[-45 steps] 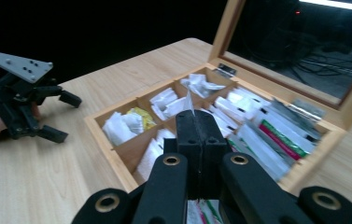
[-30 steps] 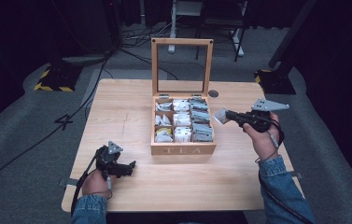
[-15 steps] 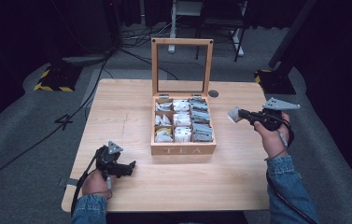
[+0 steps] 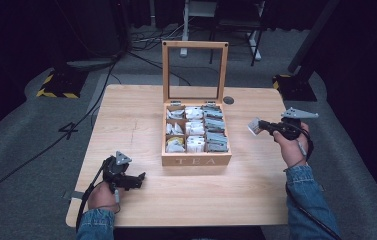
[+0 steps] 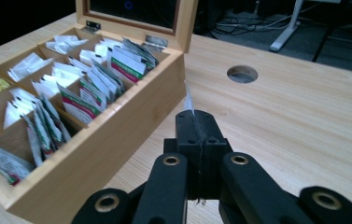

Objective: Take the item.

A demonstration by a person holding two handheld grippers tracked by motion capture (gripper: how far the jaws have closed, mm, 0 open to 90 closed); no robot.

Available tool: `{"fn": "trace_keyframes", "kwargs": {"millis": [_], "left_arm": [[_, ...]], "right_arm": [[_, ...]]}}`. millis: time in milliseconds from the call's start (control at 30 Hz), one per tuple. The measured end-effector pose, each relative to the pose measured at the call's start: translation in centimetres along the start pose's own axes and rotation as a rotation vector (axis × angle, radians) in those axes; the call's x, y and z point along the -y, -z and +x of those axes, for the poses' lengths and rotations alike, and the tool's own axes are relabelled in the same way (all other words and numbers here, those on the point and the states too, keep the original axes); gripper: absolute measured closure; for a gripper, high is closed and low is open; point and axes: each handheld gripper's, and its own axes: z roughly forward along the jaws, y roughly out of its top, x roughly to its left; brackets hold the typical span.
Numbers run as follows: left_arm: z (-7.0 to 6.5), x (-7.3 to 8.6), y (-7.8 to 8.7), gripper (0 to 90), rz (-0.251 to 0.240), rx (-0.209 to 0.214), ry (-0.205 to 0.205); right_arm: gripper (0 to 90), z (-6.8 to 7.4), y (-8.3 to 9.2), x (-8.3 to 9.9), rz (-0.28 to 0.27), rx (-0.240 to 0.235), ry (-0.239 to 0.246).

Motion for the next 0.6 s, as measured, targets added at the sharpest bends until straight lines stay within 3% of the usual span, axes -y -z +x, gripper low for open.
{"fn": "trace_keyframes", "kwargs": {"millis": [600], "left_arm": [[0.0, 0.0, 0.0, 0.0, 0.0, 0.0, 0.0]], "right_arm": [[90.0, -1.1, -2.8, 2.3, 0.11, -0.004, -0.052]]}}
